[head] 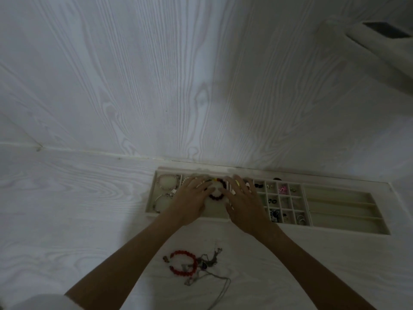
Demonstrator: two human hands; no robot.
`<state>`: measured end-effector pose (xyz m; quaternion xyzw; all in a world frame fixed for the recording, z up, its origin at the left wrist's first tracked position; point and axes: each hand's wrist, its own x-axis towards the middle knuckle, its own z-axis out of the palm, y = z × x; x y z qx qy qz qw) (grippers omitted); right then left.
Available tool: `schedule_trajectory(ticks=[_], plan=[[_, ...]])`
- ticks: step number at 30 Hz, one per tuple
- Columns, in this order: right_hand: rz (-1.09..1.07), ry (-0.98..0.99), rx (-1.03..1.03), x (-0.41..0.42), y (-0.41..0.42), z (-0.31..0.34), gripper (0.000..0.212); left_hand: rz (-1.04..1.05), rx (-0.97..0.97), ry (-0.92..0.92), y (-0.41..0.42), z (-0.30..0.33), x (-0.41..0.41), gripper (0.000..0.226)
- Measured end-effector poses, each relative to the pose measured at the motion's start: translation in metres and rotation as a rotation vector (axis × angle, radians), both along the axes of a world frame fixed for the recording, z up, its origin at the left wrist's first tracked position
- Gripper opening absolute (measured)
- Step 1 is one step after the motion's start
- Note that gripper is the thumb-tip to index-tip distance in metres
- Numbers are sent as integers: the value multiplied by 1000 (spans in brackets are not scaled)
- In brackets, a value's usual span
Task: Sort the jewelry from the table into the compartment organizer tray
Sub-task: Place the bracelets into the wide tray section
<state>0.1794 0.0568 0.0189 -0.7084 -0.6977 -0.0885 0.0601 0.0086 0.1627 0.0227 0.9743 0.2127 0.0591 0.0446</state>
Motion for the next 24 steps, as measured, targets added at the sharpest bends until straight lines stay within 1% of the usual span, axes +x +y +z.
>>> schedule_trajectory(ticks=[2,4,6,8,9,11,12,15,17,19,22,24], plan=[[-13,93,48,-10,-11,11,48,48,-16,-145,-12,3,-9,50],[-11,171,68,-22,-30,16,47,87,-35,-268,-26,4,-25,37],[-9,228,56,-34,-51,12,42,141,-89,-321,-38,3,-46,25],[10,270,42,-44,-71,0,35,207,-180,-283,-50,1,-65,20],[25,304,29,-50,-79,-7,35,259,-256,-239,-55,1,-74,19],[46,394,-7,-64,-87,-18,35,416,-426,-127,-67,0,-91,21],[42,430,-24,-72,-87,-22,34,505,-480,-88,-73,-2,-98,21],[10,466,-100,-98,-78,-28,25,698,-577,-1,-83,-7,-111,17],[-27,446,-136,-109,-70,-32,21,755,-626,38,-86,-11,-115,20],[-52,427,-163,-117,-65,-37,24,774,-699,64,-90,-18,-117,26],[-92,373,-194,-126,-58,-40,33,794,-801,36,-95,-23,-119,27],[-136,329,-211,-131,-53,-42,34,795,-830,14,-96,-24,-120,26]])
